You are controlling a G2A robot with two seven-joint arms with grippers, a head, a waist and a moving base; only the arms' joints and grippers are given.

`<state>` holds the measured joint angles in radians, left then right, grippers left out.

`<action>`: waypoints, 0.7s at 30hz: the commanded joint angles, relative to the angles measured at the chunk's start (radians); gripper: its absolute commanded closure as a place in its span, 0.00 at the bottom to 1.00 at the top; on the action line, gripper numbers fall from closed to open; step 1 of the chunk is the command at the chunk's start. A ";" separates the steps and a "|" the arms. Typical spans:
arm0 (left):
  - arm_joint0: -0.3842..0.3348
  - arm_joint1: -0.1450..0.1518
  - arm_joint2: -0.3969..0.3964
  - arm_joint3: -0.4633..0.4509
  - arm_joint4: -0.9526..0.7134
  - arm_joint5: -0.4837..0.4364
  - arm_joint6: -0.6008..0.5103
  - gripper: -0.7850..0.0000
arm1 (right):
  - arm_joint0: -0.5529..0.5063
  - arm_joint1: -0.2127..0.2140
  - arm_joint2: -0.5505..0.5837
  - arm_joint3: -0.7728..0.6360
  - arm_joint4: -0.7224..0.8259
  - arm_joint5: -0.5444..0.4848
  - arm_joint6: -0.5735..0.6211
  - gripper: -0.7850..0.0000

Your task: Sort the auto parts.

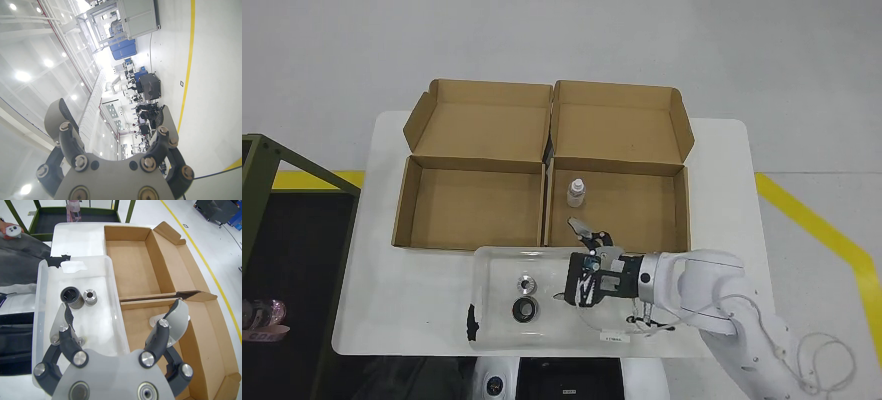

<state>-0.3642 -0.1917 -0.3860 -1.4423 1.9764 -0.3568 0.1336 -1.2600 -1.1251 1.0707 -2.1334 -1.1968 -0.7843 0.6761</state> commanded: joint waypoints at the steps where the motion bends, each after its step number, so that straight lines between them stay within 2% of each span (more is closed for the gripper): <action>1: 0.000 0.000 0.000 0.000 0.000 0.000 0.000 0.00 | -0.011 0.003 -0.011 -0.009 -0.015 -0.006 0.023 0.00; 13: 0.000 0.000 0.000 0.000 0.000 0.000 0.000 0.00 | -0.061 0.019 -0.059 -0.032 -0.055 -0.025 0.151 0.00; 21: 0.000 0.000 0.000 0.000 0.000 0.000 0.000 0.00 | -0.059 0.025 -0.114 -0.038 -0.122 -0.031 0.261 0.00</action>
<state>-0.3642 -0.1917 -0.3860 -1.4423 1.9764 -0.3568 0.1336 -1.3210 -1.0998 0.9649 -2.1727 -1.3137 -0.8173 0.9277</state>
